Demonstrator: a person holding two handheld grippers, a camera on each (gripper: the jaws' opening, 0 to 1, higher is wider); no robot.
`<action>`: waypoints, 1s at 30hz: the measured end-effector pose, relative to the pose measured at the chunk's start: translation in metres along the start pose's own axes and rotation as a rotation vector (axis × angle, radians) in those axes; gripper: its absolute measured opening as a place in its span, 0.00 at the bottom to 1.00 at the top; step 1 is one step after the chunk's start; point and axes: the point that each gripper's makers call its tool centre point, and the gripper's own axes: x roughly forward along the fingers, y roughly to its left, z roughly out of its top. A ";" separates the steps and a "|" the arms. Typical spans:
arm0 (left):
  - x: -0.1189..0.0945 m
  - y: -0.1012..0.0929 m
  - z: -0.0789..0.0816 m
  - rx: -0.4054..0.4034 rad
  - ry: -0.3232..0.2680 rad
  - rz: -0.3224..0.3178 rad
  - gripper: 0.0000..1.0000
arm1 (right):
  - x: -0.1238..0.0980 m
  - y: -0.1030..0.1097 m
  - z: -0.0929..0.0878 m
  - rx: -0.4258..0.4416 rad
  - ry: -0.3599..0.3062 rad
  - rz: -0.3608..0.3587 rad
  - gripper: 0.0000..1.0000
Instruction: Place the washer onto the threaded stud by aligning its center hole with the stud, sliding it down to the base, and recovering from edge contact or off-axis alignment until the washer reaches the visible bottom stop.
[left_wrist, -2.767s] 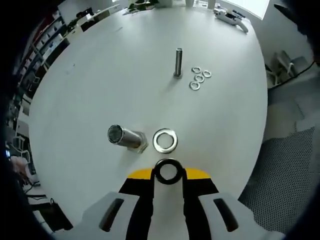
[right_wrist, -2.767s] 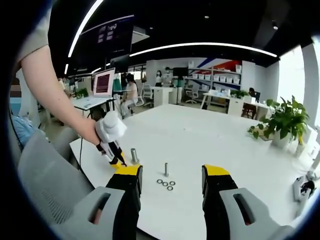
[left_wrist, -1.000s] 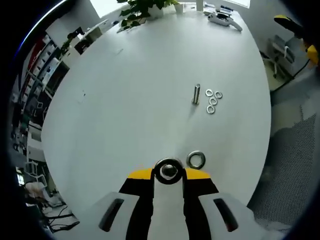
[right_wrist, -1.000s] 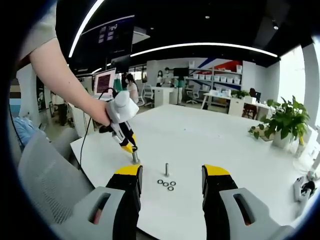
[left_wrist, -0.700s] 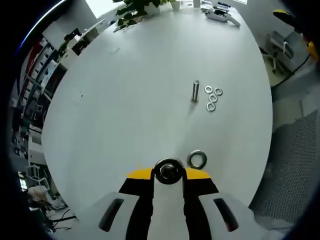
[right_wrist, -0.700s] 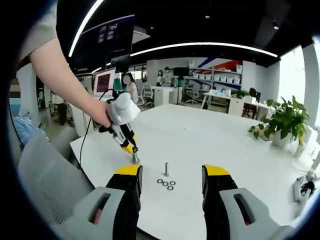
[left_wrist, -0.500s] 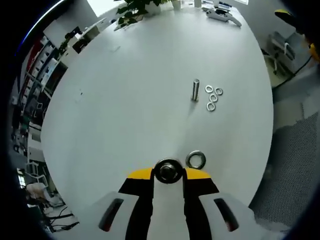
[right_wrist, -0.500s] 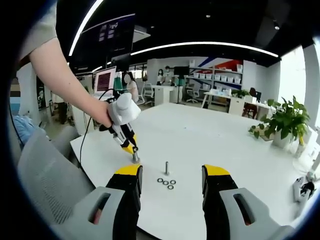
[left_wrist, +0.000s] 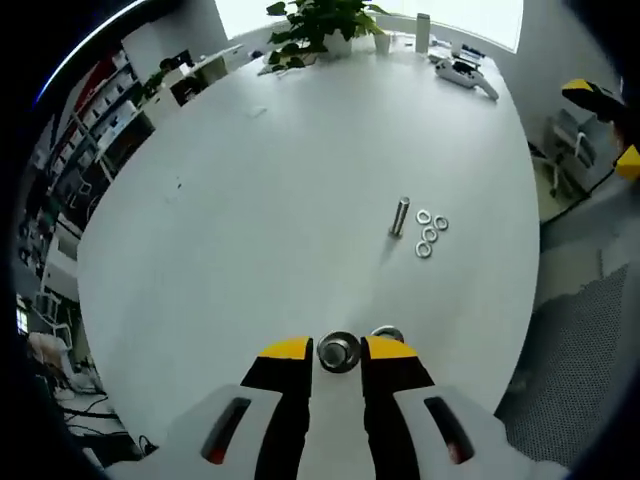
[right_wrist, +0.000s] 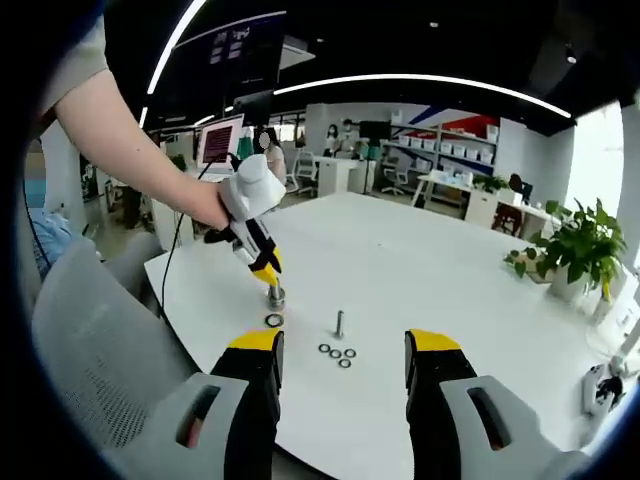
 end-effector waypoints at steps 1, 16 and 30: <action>-0.006 -0.001 0.001 -0.035 -0.031 0.003 0.17 | 0.001 0.000 -0.001 0.001 0.006 0.001 0.51; -0.071 -0.003 -0.027 -0.245 -0.256 0.032 0.17 | 0.002 -0.003 -0.008 -0.003 0.050 -0.018 0.52; -0.145 -0.023 -0.016 -0.352 -0.582 0.099 0.24 | 0.000 -0.008 -0.006 -0.027 0.056 -0.070 0.52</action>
